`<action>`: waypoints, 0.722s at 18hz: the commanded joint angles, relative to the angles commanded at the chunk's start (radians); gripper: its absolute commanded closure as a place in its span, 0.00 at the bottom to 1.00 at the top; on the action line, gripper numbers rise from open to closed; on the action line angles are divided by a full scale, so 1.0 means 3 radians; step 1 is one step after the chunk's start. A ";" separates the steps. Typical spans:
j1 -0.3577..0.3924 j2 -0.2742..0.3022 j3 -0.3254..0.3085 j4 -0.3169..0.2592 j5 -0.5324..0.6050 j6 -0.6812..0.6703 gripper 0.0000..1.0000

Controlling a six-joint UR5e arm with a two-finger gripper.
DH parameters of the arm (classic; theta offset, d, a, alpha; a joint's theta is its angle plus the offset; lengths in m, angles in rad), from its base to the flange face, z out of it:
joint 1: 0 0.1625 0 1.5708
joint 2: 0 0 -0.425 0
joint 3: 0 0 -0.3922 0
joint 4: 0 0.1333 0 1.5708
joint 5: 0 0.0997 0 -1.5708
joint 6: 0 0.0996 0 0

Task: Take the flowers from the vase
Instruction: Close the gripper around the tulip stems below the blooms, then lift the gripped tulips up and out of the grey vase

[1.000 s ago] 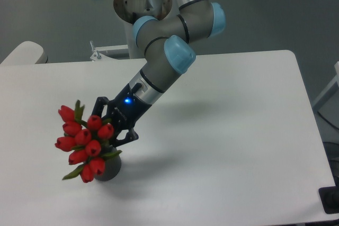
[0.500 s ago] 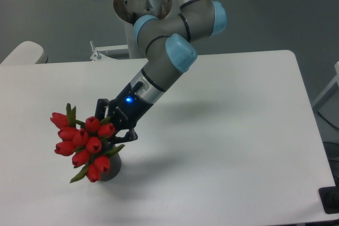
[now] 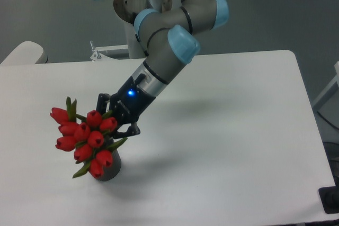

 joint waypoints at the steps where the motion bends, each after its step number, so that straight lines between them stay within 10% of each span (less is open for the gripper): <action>1: 0.0000 0.0015 0.0010 0.0000 -0.0051 -0.0010 0.76; 13: 0.0112 0.0210 0.0327 -0.0020 -0.0317 -0.0522 0.76</action>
